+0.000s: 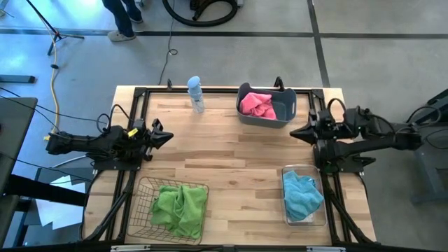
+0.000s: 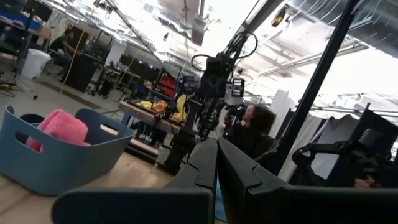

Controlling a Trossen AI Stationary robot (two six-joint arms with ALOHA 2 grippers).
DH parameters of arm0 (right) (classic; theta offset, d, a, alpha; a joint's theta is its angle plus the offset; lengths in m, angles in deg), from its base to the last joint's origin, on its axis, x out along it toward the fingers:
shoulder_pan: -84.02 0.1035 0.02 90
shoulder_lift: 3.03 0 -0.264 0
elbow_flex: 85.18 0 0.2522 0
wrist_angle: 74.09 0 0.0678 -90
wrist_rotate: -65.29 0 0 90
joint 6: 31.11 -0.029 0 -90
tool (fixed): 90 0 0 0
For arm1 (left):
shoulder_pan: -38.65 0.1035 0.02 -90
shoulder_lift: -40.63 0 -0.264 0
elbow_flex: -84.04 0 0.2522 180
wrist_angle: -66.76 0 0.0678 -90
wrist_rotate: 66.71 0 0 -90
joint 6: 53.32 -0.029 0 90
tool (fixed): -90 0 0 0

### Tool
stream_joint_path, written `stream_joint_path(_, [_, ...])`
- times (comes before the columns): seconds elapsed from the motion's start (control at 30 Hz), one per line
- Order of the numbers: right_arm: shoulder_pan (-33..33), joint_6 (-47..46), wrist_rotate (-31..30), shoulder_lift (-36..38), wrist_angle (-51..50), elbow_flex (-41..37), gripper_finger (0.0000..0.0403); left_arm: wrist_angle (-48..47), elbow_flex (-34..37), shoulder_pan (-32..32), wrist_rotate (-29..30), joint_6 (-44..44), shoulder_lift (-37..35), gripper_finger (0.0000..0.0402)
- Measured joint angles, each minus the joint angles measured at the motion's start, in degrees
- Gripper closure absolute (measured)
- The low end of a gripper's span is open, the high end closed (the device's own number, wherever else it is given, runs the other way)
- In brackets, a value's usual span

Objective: Sort microfiber towel by color & place in baskets
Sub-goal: Return to Home Position

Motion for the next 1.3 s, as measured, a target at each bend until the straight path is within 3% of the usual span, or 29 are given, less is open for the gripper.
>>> stream_joint_path(0.27, [0.0, 6.9, 2.3, 10.0, 21.5, -18.5, 0.0403, -0.2, 0.0, 0.0, 0.0, 0.0, 0.0, 0.0402])
stream_joint_path(0.5, [0.0, 5.7, 5.5, 14.6, 27.3, -28.0, 0.0403, -0.3, 0.0, 0.0, 0.0, 0.0, 0.0, 0.0402])
stream_joint_path(0.87, [0.9, 1.8, 6.4, 18.4, 44.4, -41.9, 0.0403, -0.3, 0.0, 0.0, 0.0, 0.0, 0.0, 0.0402])
stream_joint_path(1.3, [4.9, 8.9, 4.5, 18.4, 34.7, -41.9, 0.0403, -0.3, 0.0, 0.0, 0.0, 0.0, 0.0, 0.0401])
